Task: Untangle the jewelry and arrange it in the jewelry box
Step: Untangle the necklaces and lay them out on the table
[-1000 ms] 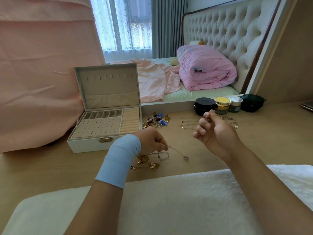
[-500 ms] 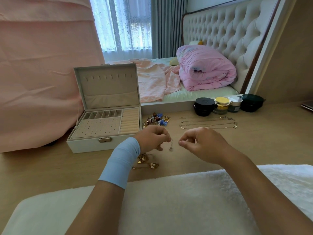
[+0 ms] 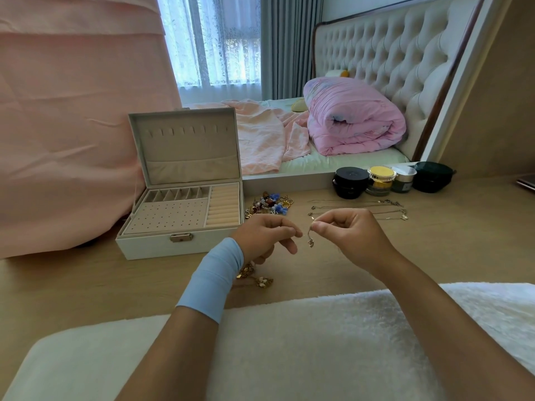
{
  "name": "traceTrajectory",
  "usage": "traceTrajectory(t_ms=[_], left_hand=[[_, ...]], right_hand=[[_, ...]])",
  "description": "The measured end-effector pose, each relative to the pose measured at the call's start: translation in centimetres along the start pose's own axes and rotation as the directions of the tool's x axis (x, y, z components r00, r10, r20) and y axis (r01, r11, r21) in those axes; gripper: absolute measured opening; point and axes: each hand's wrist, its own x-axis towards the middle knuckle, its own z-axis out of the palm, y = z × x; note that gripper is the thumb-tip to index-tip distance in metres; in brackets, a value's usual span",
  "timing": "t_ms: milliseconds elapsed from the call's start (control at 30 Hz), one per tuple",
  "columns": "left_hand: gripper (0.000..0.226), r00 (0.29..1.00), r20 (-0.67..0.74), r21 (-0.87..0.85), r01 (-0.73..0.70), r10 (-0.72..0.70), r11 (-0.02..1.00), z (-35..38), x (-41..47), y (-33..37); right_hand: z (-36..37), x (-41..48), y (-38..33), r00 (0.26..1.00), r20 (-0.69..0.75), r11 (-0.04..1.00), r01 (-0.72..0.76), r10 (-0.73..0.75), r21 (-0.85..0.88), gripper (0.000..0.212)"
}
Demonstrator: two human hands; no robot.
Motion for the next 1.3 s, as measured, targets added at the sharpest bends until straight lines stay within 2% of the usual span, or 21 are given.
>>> traceTrajectory(t_ms=[267,533,733,833,933,1000,1033,1100,1167,1200,1267,1300], left_hand=[[0.019,0.986,0.059,0.034,0.155,-0.157,0.987,-0.1,-0.2,0.0],[0.015,0.985,0.130,0.108,0.099,-0.113,0.989,0.2,-0.2,0.0],[0.016,0.975,0.150,0.077,0.157,-0.167,0.985,0.4,0.2,-0.1],[0.016,0.989,0.080,0.122,0.112,-0.122,0.986,0.7,0.7,-0.1],[0.020,0.995,-0.083,0.381,-0.014,0.050,0.924,1.0,1.0,-0.2],[0.025,0.981,-0.159,0.423,-0.034,0.111,0.906,1.1,1.1,-0.4],[0.025,0.975,-0.189,0.371,-0.037,0.114,0.928,1.0,1.2,-0.5],[0.025,0.973,-0.217,0.085,-0.067,0.084,0.994,1.0,1.0,-0.4],[0.025,0.984,-0.178,-0.284,-0.069,0.018,0.956,1.2,0.9,-0.2],[0.025,0.990,-0.143,-0.404,-0.046,-0.013,0.914,1.3,0.8,-0.2],[0.021,0.990,-0.120,-0.419,0.014,-0.071,0.908,1.4,0.9,-0.4],[0.018,0.985,-0.144,-0.299,0.043,-0.090,0.953,1.4,1.1,-0.6]], right_hand=[[0.5,-0.1,0.1,0.997,0.046,0.997,-0.067,0.065,0.034,0.011],[0.9,0.1,0.5,0.996,0.032,0.993,-0.081,0.078,0.086,0.005],[0.8,0.1,0.6,0.996,0.011,0.988,-0.093,0.092,0.127,0.006],[0.9,0.0,0.5,0.997,0.025,0.986,-0.080,0.077,0.148,0.005],[1.0,-0.1,0.7,0.996,0.056,0.992,-0.076,0.071,0.100,0.007],[1.1,0.0,0.8,0.996,0.048,0.992,-0.082,0.078,0.092,0.009],[1.2,0.0,0.8,0.996,0.036,0.992,-0.088,0.085,0.093,0.010],[1.3,0.1,0.8,0.994,-0.001,0.989,-0.106,0.107,0.101,0.012],[1.2,0.3,0.7,0.991,-0.017,0.980,-0.128,0.132,0.149,0.013],[1.2,0.3,0.6,0.989,-0.002,0.968,-0.144,0.147,0.204,0.014],[1.2,0.2,0.3,0.983,0.052,0.928,-0.182,0.175,0.326,0.014],[1.2,0.2,0.1,0.981,0.069,0.913,-0.193,0.180,0.360,0.013]])
